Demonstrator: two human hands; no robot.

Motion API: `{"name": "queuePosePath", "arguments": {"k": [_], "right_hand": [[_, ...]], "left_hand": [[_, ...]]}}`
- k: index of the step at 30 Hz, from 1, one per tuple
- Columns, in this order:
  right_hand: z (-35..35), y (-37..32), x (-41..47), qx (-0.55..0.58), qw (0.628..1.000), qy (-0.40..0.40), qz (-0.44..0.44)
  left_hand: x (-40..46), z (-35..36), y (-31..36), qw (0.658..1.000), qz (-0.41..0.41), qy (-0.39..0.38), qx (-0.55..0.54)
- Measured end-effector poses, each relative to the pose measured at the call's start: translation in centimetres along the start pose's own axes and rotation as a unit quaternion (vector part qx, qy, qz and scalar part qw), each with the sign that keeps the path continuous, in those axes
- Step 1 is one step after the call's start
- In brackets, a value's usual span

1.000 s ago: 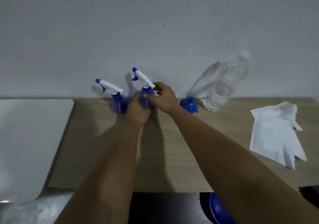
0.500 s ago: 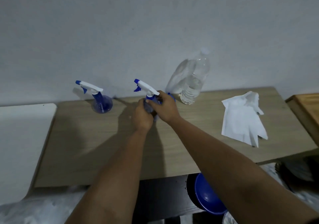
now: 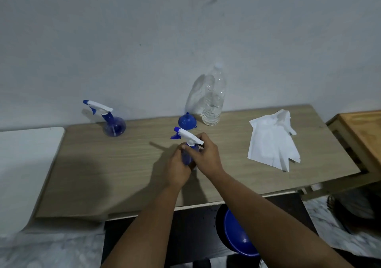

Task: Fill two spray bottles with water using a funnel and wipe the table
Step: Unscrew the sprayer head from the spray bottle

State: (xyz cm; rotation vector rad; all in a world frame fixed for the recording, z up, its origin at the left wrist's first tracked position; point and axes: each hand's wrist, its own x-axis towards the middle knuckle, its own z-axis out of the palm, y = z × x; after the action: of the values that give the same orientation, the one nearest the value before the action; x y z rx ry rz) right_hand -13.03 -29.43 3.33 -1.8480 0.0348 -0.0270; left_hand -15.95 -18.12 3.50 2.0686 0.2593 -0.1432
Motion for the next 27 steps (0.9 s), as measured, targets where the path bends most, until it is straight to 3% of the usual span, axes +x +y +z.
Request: {"name": "queuePosePath", "arguments": {"k": [4, 10, 14, 27], "right_hand": [[0.1, 0.4, -0.3, 0.032, 0.999, 0.006, 0.002], [-1.2, 0.5, 0.2, 0.035, 0.998, -0.058, 0.019], [-0.7, -0.2, -0.2, 0.062, 0.998, -0.014, 0.023], [-0.3, -0.7, 0.0, 0.059, 0.997, -0.037, 0.030]], "left_hand": [[-0.2, -0.3, 0.1, 1.000, -0.001, -0.018, 0.018], [0.4, -0.2, -0.8, 0.999, 0.002, -0.030, 0.012], [0.9, -0.4, -0.9, 0.999, 0.002, -0.039, 0.022], [1.2, -0.6, -1.3, 0.996, 0.007, -0.065, 0.063]]}}
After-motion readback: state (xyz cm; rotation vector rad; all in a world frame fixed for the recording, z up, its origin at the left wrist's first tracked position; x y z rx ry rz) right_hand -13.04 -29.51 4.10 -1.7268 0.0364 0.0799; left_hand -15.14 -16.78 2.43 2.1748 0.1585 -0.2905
